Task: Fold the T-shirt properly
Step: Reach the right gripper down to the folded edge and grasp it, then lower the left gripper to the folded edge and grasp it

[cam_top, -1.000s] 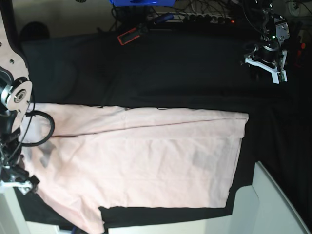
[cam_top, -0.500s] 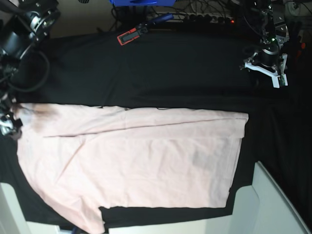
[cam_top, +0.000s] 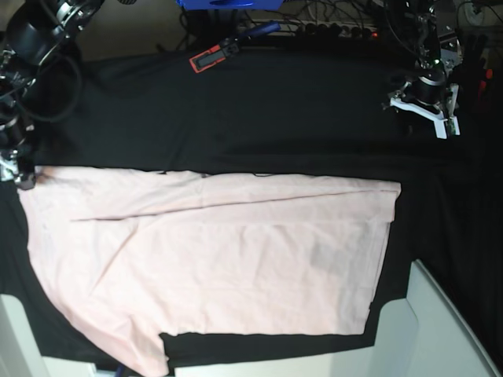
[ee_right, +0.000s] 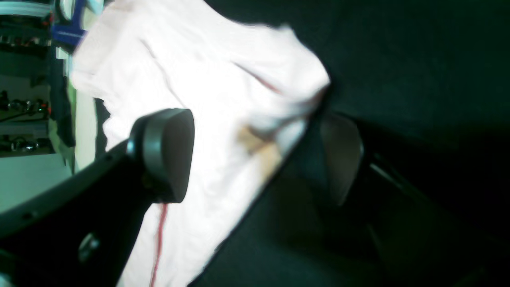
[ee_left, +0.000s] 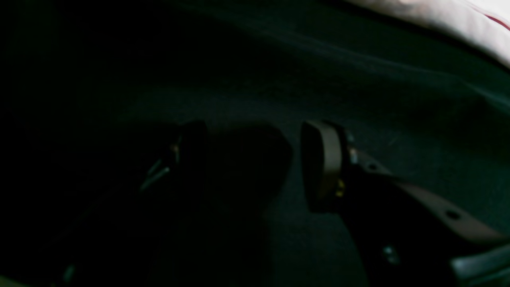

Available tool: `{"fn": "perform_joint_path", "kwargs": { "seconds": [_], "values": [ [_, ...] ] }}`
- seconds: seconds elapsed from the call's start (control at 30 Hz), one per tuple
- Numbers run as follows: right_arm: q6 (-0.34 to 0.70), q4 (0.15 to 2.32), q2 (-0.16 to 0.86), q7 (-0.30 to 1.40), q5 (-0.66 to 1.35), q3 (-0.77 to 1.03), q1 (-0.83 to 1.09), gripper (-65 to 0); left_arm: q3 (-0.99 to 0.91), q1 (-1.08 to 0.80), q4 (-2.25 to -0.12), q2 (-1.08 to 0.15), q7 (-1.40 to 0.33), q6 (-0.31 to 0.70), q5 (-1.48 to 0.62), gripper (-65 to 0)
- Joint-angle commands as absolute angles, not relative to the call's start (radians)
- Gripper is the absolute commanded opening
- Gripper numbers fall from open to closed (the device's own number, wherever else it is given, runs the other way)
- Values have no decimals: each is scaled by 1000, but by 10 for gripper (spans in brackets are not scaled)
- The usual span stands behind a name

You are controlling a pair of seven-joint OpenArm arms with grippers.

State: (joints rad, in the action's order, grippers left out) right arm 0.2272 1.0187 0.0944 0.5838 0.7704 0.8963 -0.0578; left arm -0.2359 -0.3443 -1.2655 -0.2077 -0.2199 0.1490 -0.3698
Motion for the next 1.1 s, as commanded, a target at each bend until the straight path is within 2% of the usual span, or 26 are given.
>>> {"fn": "perform_joint_path", "kwargs": {
  "seconds": [0.0, 0.27, 0.53, 0.6, 0.7, 0.87, 0.93, 0.97, 1.07],
  "values": [
    [248, 1009, 107, 558, 782, 892, -70, -177, -242, -346, -1279, -222, -199, 148, -372, -287],
    [278, 846, 142, 536, 777, 892, -128, -181, -242, -360, -1282, -231, -199, 148, -372, -287],
    [278, 840, 139, 539, 777, 891, -148, -186, -243, -351, -1282, -237, -199, 148, -381, -287],
    [278, 840, 139, 539, 777, 877, -148, -234, -243, -349, -1287, -234, -199, 148, -381, -286],
    [278, 840, 142, 535, 782, 803, -150, -353, -243, -329, -1297, -219, -202, 148, -389, -280],
    [278, 837, 140, 535, 779, 794, -162, -517, -243, -285, -1297, -213, -232, 150, -547, -277],
    [278, 837, 137, 536, 779, 794, -162, -633, -243, -257, -1300, -214, -277, 150, -625, -277],
    [278, 837, 137, 536, 779, 794, -162, -650, -243, -246, -1297, -214, -297, 150, -648, -277],
    [277, 837, 137, 536, 779, 794, -162, -649, -243, -211, -1296, -214, -337, 150, -679, -277]
  ]
}}
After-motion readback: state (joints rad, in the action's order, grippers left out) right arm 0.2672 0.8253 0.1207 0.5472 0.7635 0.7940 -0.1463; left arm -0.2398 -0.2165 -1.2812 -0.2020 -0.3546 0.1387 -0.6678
